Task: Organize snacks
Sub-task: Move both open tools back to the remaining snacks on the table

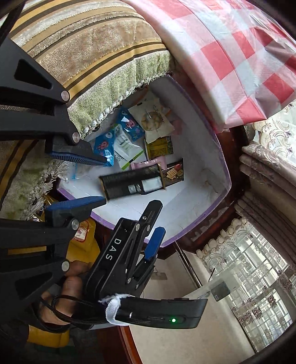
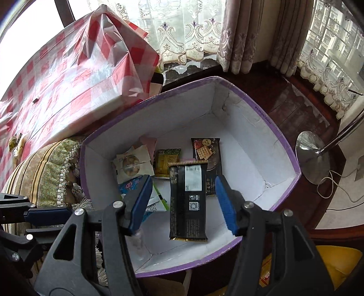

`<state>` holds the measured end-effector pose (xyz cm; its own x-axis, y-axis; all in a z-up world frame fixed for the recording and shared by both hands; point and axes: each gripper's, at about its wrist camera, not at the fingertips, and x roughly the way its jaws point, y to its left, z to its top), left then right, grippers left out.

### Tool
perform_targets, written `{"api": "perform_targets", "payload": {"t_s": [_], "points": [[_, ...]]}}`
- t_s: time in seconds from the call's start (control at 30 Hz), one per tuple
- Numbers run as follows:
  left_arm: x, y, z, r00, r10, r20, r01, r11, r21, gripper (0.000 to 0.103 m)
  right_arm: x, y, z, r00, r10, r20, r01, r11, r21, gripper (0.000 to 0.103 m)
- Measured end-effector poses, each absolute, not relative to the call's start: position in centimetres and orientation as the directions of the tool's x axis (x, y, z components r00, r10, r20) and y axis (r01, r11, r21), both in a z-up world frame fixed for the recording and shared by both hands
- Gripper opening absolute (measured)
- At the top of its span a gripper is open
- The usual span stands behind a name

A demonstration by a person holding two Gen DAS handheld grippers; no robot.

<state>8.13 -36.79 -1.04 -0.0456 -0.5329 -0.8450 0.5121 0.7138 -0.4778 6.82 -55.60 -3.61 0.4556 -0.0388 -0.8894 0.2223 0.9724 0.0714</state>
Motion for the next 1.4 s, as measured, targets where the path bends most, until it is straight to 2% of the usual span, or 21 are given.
{"api": "perform_targets", "payload": {"t_s": [0.23,0.3,0.4,0.53,0.67,0.83,1.13,1.3,1.4], "points": [[8.5,-34.3,0.2,0.082,-0.556,-0.827,0.452,0.760,-0.467,0.048,7.5,-55.0,-2.9,0.477,-0.026,-0.879,0.211,0.974,0.086,0.069],[8.9,-33.4,0.8,0.154,-0.570,-0.807,0.429,0.775,-0.464,0.065,7.6,-54.5,-2.6,0.487,-0.017,-0.873,0.196,0.976,0.090,0.070],[9.5,-32.1,2.1,0.253,-0.569,-0.782,0.427,0.791,-0.438,0.075,7.8,-53.6,-1.8,0.510,-0.007,-0.860,0.172,0.981,0.095,0.071],[10.1,-31.1,3.2,0.350,-0.408,-0.843,0.421,0.873,-0.247,0.076,8.3,-52.0,-0.6,0.540,0.009,-0.842,0.135,0.986,0.097,0.074],[10.3,-28.8,4.4,0.456,-0.324,-0.829,0.373,0.915,-0.152,0.077,9.0,-49.6,0.7,0.562,-0.035,-0.826,0.115,0.993,0.036,0.076],[9.9,-25.9,5.9,0.590,-0.158,-0.792,0.288,0.957,0.024,0.077,9.6,-46.5,2.2,0.603,-0.042,-0.797,0.093,0.995,0.019,0.077],[9.7,-17.3,6.7,0.661,-0.131,-0.739,0.099,0.991,-0.086,0.077,10.6,-40.2,3.9,0.655,0.004,-0.755,-0.017,1.000,-0.009,0.084],[9.4,-11.4,6.0,0.624,-0.180,-0.761,0.054,0.981,-0.188,0.077,11.4,-36.9,3.7,0.643,0.124,-0.756,-0.120,0.991,0.061,0.084],[8.9,-7.8,5.1,0.616,-0.169,-0.769,-0.020,0.973,-0.230,0.077,12.0,-34.3,3.1,0.605,0.191,-0.773,-0.184,0.978,0.098,0.084]]}}
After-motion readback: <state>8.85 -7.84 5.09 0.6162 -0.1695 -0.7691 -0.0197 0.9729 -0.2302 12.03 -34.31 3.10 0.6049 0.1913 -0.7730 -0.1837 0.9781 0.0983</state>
